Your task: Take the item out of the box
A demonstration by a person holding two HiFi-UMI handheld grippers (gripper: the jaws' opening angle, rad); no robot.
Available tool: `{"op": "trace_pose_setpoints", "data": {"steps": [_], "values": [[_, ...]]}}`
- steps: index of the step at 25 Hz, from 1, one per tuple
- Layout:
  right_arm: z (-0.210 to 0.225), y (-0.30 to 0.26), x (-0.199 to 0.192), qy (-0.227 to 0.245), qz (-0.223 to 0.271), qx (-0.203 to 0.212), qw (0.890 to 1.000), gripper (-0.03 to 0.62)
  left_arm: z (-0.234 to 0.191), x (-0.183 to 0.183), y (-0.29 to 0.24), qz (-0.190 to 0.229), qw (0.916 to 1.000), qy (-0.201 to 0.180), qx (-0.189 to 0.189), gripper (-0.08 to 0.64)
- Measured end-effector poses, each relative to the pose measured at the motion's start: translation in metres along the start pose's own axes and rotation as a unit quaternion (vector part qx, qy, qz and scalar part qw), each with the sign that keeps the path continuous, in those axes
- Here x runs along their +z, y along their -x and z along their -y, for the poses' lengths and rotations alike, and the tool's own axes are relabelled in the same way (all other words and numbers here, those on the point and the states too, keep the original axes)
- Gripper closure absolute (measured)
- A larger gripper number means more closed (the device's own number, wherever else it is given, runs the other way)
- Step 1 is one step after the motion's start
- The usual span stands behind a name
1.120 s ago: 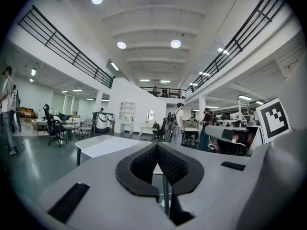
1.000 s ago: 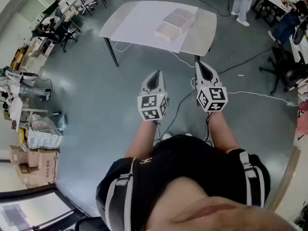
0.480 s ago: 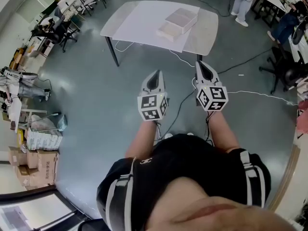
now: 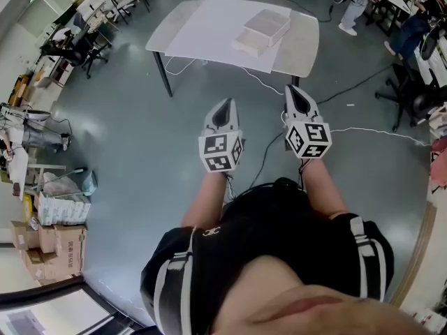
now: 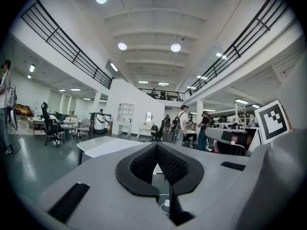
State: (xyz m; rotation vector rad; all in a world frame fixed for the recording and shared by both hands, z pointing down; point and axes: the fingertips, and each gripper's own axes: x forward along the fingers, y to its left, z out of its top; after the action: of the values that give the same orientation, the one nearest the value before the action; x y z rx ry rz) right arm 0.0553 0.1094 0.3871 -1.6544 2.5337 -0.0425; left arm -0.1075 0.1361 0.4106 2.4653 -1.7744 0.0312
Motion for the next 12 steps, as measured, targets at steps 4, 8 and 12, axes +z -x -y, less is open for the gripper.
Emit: {"op": "trace_pose_setpoints", "data": {"steps": [4,8,12], "values": [[-0.011,-0.007,-0.005,0.006,-0.005,0.001,1.000,0.580,-0.013,-0.003,0.003,0.000,1.0000,0.003,-0.001,0.551],[-0.013,-0.023,-0.007,0.006,0.000,-0.001,1.000,0.580,-0.028,-0.003,-0.005,0.000,1.0000,0.002,0.002,0.551],[-0.007,-0.048,-0.008,0.007,0.003,-0.001,1.000,0.580,-0.041,-0.002,-0.024,-0.001,1.0000,-0.002,0.003,0.551]]}}
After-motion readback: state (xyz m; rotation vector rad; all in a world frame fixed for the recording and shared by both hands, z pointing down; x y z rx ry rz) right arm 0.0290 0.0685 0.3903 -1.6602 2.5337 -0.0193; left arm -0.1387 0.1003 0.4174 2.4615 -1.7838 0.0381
